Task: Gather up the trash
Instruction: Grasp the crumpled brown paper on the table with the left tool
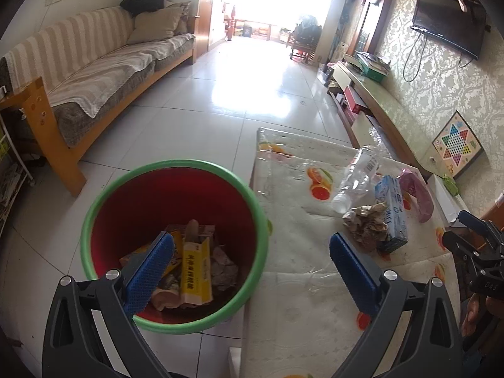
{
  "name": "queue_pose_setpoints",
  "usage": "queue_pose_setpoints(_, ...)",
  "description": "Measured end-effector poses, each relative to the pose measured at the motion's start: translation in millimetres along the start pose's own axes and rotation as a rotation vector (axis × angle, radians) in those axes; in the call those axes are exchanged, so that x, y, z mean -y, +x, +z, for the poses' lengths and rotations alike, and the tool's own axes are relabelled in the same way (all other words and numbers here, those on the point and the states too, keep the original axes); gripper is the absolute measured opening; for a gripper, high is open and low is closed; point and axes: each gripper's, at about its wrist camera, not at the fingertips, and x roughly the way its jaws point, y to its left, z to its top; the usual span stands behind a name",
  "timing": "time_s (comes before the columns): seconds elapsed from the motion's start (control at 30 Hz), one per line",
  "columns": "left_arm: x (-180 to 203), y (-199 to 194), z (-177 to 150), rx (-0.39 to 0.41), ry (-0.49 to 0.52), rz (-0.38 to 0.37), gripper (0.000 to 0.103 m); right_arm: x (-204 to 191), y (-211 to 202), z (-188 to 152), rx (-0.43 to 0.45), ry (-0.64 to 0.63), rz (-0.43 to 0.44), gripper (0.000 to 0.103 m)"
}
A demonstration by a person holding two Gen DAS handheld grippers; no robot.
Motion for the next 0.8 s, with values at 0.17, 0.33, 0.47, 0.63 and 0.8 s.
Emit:
queue_pose_setpoints(0.17,63.9,28.8,4.3,-0.044,0.051,-0.082,0.095,52.2,-14.8,-18.9,-0.006,0.063,-0.052,0.098)
queue_pose_setpoints(0.33,115.0,60.1,7.2,-0.089,0.063,-0.129,0.095,83.5,-27.1,-32.7,0.0,0.09,-0.081,0.098)
queue_pose_setpoints(0.47,135.6,82.7,9.7,-0.114,0.024,-0.135,0.095,106.6,-32.2,-42.3,0.0,0.127,-0.092,0.098)
queue_pose_setpoints(0.63,141.5,109.1,10.9,-0.158,-0.052,-0.108,0.095,127.5,-32.4,-53.2,-0.01,0.174,-0.099,0.098)
queue_pose_setpoints(0.8,136.1,135.3,6.2,-0.213,-0.127,-0.05,0.093,136.9,-32.3,-59.4,-0.014,0.189,-0.095,0.098)
